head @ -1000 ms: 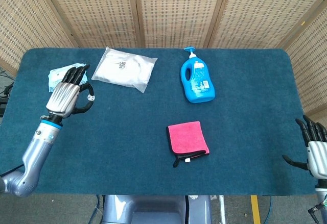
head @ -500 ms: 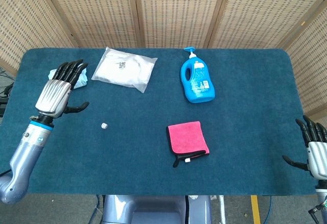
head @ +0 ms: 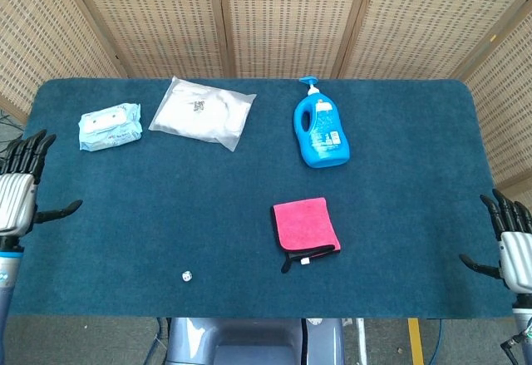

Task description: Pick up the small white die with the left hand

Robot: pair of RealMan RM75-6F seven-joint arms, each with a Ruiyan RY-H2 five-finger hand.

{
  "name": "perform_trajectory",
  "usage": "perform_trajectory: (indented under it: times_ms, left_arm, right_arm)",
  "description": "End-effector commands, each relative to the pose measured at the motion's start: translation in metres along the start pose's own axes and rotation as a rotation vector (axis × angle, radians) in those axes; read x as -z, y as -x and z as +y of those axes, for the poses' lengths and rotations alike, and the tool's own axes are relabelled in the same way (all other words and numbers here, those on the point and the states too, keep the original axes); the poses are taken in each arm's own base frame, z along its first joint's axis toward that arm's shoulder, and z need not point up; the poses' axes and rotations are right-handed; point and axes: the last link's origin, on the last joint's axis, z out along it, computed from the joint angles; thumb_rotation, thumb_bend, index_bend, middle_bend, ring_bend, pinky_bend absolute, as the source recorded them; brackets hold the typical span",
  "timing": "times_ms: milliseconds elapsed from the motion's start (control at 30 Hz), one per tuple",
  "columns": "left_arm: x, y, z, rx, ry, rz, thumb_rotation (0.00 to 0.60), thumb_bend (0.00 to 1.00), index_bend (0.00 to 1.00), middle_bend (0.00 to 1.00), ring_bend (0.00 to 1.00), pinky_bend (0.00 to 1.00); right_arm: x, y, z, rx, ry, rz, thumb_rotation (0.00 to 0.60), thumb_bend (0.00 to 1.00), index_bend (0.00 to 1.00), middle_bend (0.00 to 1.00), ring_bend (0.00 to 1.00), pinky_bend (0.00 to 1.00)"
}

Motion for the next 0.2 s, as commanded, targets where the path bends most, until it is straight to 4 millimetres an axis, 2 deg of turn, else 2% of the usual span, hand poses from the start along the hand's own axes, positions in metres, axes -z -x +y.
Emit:
perform_trajectory:
  times_ms: [33,200]
  left_arm:
    - [0.035,0.006,-0.020,0.009,-0.040,-0.008,0.600,0.00,0.00,0.00,0.00,0.00]
    - [0.060,0.008,-0.030,-0.006,-0.085,-0.025,0.600,0.00,0.00,0.00,0.00,0.00]
  right_arm:
    - [0.002,-0.001,0.000,0.000,0.002,0.010,0.600,0.00,0.00,0.00,0.00,0.00]
    - [0.003,-0.002,0.000,0.002,0.000,0.014,0.600,0.00,0.00,0.00,0.00,0.00]
